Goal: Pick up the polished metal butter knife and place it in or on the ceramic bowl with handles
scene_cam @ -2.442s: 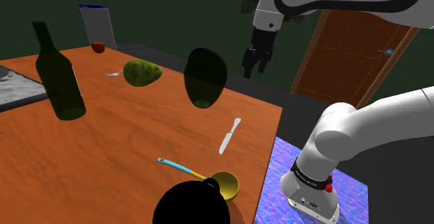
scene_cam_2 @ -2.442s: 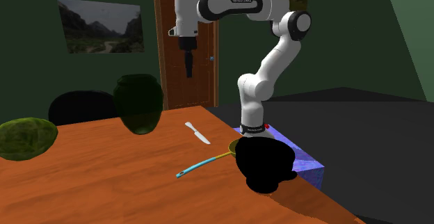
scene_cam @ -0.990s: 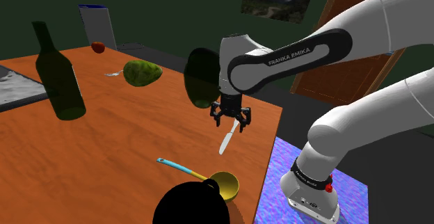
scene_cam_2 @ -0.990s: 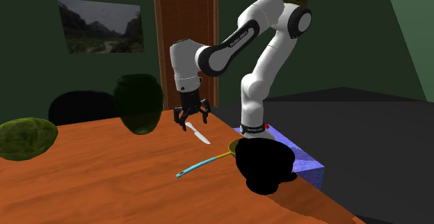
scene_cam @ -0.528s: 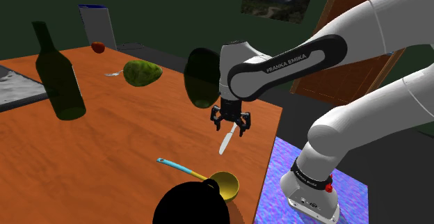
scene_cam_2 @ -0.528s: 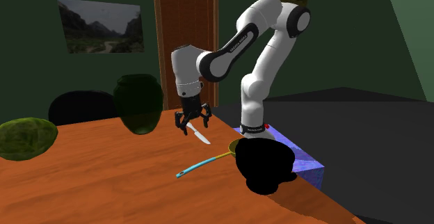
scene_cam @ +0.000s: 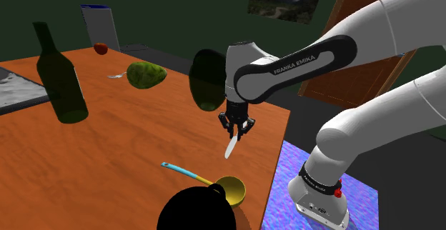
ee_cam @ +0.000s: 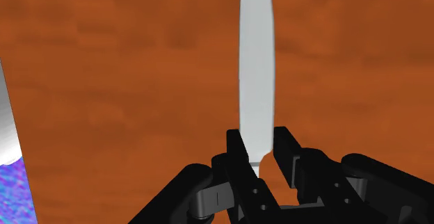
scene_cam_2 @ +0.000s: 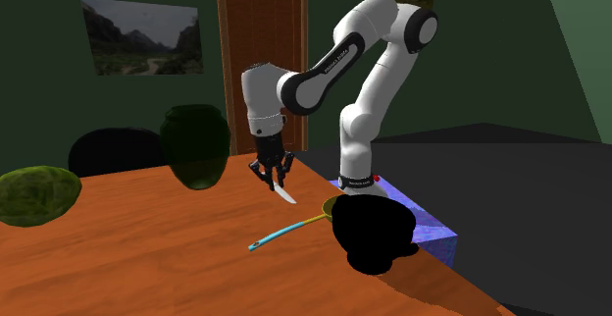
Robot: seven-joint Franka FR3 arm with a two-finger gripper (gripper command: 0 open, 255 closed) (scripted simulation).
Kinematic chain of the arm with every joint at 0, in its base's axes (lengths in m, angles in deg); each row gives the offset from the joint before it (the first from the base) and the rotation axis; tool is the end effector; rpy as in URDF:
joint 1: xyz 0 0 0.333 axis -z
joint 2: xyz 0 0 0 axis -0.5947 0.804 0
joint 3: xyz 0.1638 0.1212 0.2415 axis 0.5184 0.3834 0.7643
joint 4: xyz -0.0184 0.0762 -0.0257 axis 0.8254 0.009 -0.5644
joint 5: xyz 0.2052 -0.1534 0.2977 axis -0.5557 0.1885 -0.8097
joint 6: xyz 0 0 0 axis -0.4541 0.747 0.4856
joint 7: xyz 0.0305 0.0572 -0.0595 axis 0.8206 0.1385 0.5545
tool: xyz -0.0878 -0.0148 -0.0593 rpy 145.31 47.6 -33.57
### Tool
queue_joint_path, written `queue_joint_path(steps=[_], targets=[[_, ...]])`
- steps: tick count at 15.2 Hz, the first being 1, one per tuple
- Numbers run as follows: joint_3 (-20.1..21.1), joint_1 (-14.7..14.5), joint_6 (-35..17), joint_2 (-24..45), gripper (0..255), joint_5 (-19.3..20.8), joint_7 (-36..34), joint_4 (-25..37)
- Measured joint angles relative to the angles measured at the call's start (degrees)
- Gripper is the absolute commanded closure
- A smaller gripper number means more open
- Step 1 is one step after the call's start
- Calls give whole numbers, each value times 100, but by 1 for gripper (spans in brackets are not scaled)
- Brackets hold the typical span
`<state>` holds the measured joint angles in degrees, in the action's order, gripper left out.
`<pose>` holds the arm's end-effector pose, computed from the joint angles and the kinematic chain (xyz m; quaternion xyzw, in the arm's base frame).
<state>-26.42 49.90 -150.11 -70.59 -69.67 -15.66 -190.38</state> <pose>0.3295 0.1219 0.3397 0.7952 -0.6027 -0.0390 0.0543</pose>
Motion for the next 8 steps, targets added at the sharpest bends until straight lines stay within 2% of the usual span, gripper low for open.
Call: queue_joint_path(steps=[8], targets=[[-35,-12,132,-69,255,9,5,40]])
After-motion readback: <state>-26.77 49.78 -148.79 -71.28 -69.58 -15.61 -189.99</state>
